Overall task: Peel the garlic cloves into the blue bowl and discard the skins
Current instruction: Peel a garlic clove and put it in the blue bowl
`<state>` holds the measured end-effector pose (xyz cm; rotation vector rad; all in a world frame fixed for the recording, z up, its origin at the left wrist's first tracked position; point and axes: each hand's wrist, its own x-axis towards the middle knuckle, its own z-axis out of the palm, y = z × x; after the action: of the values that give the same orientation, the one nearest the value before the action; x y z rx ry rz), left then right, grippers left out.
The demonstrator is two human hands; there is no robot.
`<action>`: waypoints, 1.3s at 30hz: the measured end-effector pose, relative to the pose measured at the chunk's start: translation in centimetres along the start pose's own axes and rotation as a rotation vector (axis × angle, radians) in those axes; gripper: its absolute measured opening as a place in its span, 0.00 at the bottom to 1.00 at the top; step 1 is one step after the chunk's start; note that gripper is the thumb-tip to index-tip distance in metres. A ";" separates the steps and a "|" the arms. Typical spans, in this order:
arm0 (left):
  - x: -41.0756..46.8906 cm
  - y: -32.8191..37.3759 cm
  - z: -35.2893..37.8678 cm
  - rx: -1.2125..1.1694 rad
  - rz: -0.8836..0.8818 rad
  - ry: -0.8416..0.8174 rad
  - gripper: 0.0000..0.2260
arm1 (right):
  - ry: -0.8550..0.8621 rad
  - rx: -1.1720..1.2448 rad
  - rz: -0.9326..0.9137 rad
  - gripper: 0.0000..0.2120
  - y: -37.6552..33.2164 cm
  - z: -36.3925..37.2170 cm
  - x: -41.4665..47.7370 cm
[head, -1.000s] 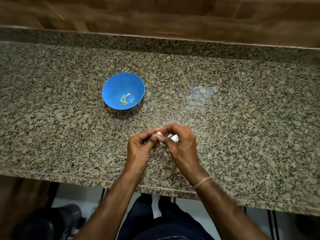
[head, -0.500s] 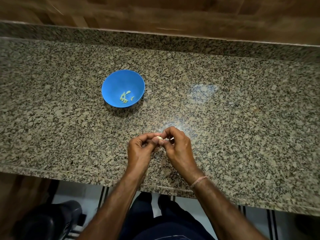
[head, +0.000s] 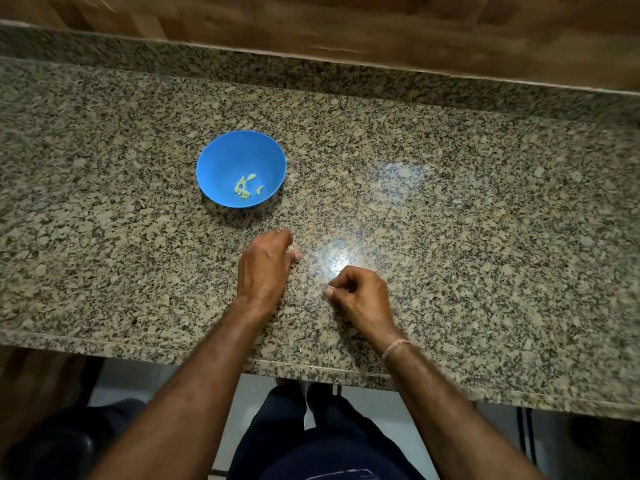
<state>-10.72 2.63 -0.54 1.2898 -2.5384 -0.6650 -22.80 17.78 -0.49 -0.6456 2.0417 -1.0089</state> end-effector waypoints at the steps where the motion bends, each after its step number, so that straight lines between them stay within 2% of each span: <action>1: 0.1 -0.4 0.5 0.037 0.013 -0.022 0.12 | 0.004 -0.014 0.010 0.05 -0.1 0.2 0.1; 4: -0.8 -0.9 1.6 0.173 0.037 -0.031 0.26 | 0.030 -0.072 0.031 0.05 -0.4 0.9 0.2; 6: -2.6 -0.5 2.1 0.189 0.045 0.027 0.29 | 0.049 -0.126 0.036 0.05 -0.5 1.2 0.1; 8: -5.0 -0.1 2.5 0.107 0.041 0.047 0.22 | 0.052 -0.147 0.038 0.05 -0.5 1.3 0.1; 12: -7.4 -0.4 3.3 -0.092 -0.074 -0.041 0.12 | 0.066 -0.207 0.041 0.05 -0.7 1.6 0.2; 23: -7.0 -1.2 2.8 -0.199 -0.073 -0.094 0.05 | 0.162 -0.397 -0.005 0.13 -0.7 2.8 0.1; 27: -6.6 -1.0 2.2 -0.240 -0.148 -0.146 0.03 | 0.194 -0.410 0.011 0.10 -0.9 3.0 0.0; 29: -6.4 -0.3 1.7 -0.353 -0.190 -0.194 0.06 | 0.170 -0.226 0.055 0.05 -1.1 2.6 -0.8; 31: -6.3 0.7 1.1 -0.524 -0.268 -0.263 0.07 | 0.099 0.165 0.150 0.02 -1.9 2.2 -2.0; 33: -6.3 1.0 0.9 -0.651 -0.338 -0.283 0.06 | 0.044 0.471 0.229 0.04 -2.3 2.2 -3.1; 37: -6.4 0.6 0.7 -0.719 -0.351 -0.249 0.05 | 0.017 0.753 0.281 0.06 -2.5 3.2 -4.3; 39: -6.5 0.6 0.6 -0.691 -0.312 -0.224 0.05 | -0.019 0.807 0.293 0.05 -2.5 3.2 -4.5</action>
<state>-7.56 8.35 -0.67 1.3867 -1.9455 -1.6472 -17.33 18.12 2.05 0.0674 1.4579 -1.4839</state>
